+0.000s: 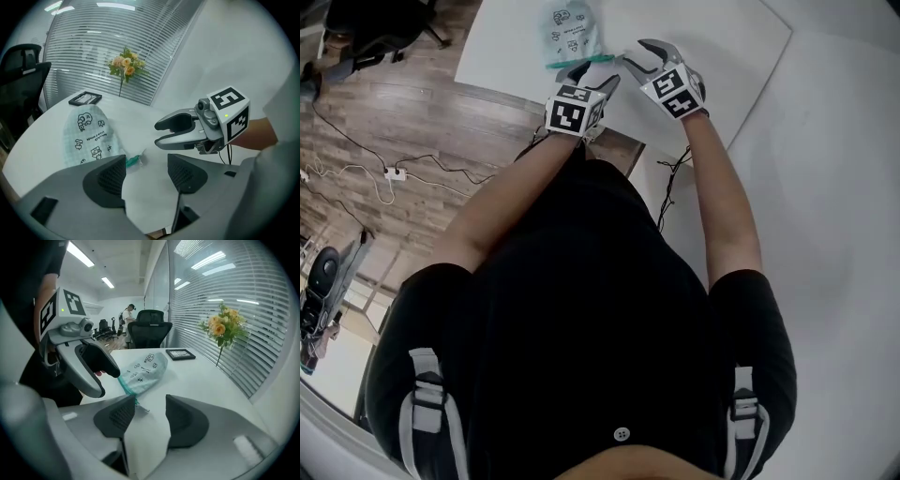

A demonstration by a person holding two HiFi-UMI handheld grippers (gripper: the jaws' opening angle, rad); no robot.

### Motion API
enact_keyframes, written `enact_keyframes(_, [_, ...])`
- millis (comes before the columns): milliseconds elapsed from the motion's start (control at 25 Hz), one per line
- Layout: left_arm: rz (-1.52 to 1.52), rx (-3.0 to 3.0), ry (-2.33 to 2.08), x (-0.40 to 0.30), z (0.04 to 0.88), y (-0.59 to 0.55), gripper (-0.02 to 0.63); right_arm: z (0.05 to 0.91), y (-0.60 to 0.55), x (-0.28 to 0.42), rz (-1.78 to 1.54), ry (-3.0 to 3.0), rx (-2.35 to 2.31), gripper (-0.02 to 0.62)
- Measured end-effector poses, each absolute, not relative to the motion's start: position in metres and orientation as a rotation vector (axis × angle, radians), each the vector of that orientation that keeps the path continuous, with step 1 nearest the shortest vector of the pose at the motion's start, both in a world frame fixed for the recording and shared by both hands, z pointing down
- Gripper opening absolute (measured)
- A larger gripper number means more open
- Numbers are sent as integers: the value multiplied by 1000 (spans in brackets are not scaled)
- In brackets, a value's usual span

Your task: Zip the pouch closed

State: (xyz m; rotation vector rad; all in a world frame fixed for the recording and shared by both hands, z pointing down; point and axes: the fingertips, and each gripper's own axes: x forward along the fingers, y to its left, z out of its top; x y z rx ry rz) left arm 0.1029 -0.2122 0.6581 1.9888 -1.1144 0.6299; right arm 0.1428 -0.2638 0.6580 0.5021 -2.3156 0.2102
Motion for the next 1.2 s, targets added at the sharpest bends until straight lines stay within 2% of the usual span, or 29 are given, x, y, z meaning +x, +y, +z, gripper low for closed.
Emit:
enact_keyframes(200, [663, 1918, -1126, 110, 680, -213, 225, 685, -260, 142, 113, -2257, 378, 179])
enact_keyframes(600, [702, 1787, -1125, 107, 732, -223, 213, 738, -259, 126, -74, -2168, 151, 137])
enact_keyframes(1040, [730, 1761, -1090, 109, 739, -221, 186, 754, -253, 120, -238, -2072, -9, 97])
enact_keyframes(1200, [744, 1764, -1083, 112, 740, -220, 183, 755, -248, 121, -226, -2080, -35, 23])
